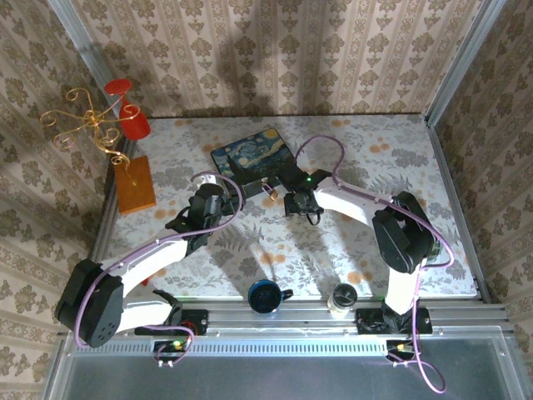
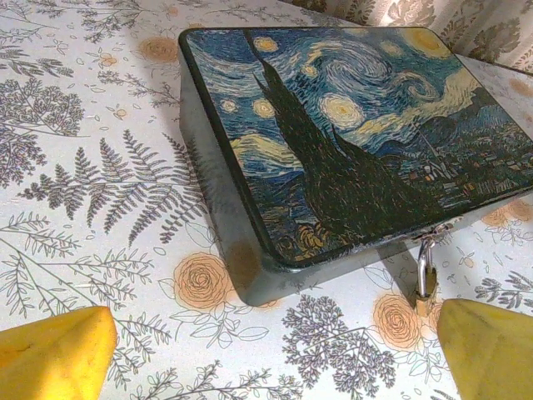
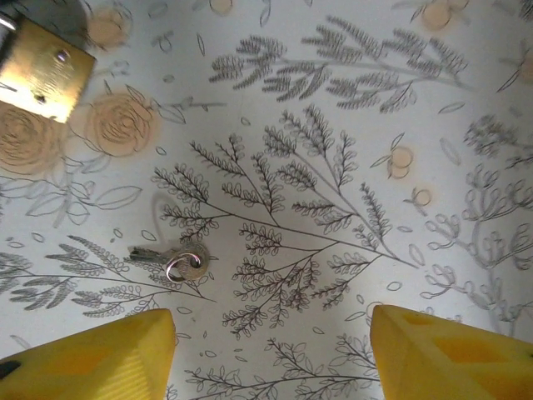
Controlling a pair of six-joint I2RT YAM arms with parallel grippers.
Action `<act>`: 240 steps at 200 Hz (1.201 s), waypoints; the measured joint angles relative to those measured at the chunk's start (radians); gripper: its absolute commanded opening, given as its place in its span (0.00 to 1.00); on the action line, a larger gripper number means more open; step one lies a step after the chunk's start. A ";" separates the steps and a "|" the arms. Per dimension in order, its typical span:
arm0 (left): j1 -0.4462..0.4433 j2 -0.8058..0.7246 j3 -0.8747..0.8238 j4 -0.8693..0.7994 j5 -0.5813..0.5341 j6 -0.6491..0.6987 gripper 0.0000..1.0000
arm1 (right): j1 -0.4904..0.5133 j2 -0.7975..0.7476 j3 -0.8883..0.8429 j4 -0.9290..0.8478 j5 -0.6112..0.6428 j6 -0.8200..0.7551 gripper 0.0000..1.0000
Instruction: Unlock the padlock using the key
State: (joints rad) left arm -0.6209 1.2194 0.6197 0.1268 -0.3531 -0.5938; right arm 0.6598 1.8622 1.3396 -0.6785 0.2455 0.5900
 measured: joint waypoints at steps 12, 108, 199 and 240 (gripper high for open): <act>0.000 0.000 0.000 0.000 -0.003 0.000 1.00 | 0.003 0.018 0.000 0.000 -0.013 0.017 0.59; 0.000 0.000 -0.009 0.000 0.006 -0.005 1.00 | 0.014 0.130 0.086 0.021 -0.089 0.049 0.53; 0.000 0.013 -0.009 0.000 0.006 -0.005 1.00 | 0.022 0.183 0.108 0.023 -0.094 0.054 0.46; 0.000 0.033 -0.009 0.000 0.010 -0.005 1.00 | 0.022 0.184 0.108 0.021 -0.092 0.054 0.40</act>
State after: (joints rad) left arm -0.6209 1.2522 0.6106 0.1272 -0.3428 -0.5991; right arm 0.6819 2.0460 1.4475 -0.6571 0.1535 0.6441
